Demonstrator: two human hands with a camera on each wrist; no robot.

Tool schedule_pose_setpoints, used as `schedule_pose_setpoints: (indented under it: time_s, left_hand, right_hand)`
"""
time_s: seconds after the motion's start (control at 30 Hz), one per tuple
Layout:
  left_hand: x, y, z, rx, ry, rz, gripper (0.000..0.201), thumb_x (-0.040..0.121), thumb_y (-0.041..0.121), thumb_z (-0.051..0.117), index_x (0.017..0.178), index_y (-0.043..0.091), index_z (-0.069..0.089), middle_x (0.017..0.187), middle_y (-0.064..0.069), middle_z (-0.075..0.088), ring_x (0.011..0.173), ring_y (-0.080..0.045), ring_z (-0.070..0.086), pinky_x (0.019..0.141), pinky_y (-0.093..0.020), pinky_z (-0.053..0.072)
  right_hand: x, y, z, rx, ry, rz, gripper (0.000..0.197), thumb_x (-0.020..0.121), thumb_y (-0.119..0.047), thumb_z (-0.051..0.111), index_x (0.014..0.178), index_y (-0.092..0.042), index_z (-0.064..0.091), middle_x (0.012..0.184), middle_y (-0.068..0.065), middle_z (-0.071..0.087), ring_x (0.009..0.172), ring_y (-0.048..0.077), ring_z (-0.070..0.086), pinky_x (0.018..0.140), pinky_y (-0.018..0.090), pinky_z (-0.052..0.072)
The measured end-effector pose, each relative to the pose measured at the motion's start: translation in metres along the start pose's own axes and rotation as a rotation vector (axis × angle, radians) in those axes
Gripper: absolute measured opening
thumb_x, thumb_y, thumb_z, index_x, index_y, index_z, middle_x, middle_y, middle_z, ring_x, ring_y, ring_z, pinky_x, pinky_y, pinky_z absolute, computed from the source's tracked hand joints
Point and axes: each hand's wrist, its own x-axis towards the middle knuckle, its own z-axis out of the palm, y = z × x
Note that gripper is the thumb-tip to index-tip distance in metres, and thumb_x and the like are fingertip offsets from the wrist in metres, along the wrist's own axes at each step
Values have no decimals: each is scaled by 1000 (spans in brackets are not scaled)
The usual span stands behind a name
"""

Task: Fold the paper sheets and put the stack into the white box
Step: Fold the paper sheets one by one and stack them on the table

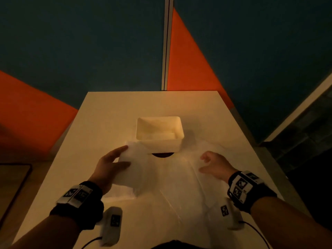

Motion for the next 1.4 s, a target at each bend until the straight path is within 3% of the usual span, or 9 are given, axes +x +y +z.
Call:
schedule_pose_setpoints:
  time_s: [0.13,0.37,0.63,0.77,0.93,1.03,1.13,1.23,1.4]
  left_hand:
    - [3,-18,-14,54,139,-61,50,81,-4,64,124,20,57,114,-12,55,93,-36,58,78,-42,51]
    - [6,-32,-28,463,235,-25,45,78,-4,66,118,16,64,110,-15,61,89,-29,59,82,-35,47]
    - [9,-35,-30,648,240,58,50,73,-4,69,117,18,65,108,-15,66,84,-27,63,83,-32,48]
    - [15,-41,-38,691,256,61,49,74,-2,68,117,21,65,114,-12,64,89,-26,62,86,-33,48]
    - [18,-44,-40,933,243,105,47,75,8,71,120,20,62,136,-11,47,107,-29,53,97,-37,41]
    - [13,-34,-29,1229,254,165,56,77,30,73,129,30,53,149,-10,28,127,-36,35,105,-44,31]
    - [6,-13,-5,1105,105,344,56,78,35,72,130,33,51,141,0,41,125,-26,40,103,-40,36]
    - [-3,12,25,756,-171,314,62,77,29,75,131,35,46,127,14,49,115,-6,44,98,-23,34]
    - [-12,40,61,485,-439,267,78,71,18,81,133,40,38,128,15,52,114,2,48,79,-1,41]
  right_hand:
    - [3,20,11,-154,71,167,71,73,-40,74,132,-17,42,132,10,41,119,29,46,97,39,44]
    - [6,36,9,-83,94,300,88,61,-37,86,129,-7,40,131,16,47,117,33,49,93,38,48]
    - [4,34,9,13,137,272,55,68,-22,83,112,-4,54,115,15,60,106,31,56,84,32,45]
    - [0,34,5,-6,87,237,23,76,-22,76,70,-15,55,88,10,62,81,22,56,68,25,40]
    - [-5,27,-4,89,144,163,14,79,-13,68,71,-4,63,74,11,61,76,27,59,67,29,44]
    - [-11,8,-15,110,165,38,14,83,-13,65,80,1,65,84,17,66,83,31,62,77,39,51]
    - [-24,-24,-26,133,128,-189,12,84,-11,66,86,0,68,88,17,68,86,30,64,80,41,51]
    - [-39,-57,-36,137,22,-350,11,82,-10,69,90,-4,71,90,16,70,85,27,66,79,40,53]
    - [-59,-99,-56,284,-176,-468,14,81,-2,69,95,-2,70,86,8,71,75,7,64,68,16,51]
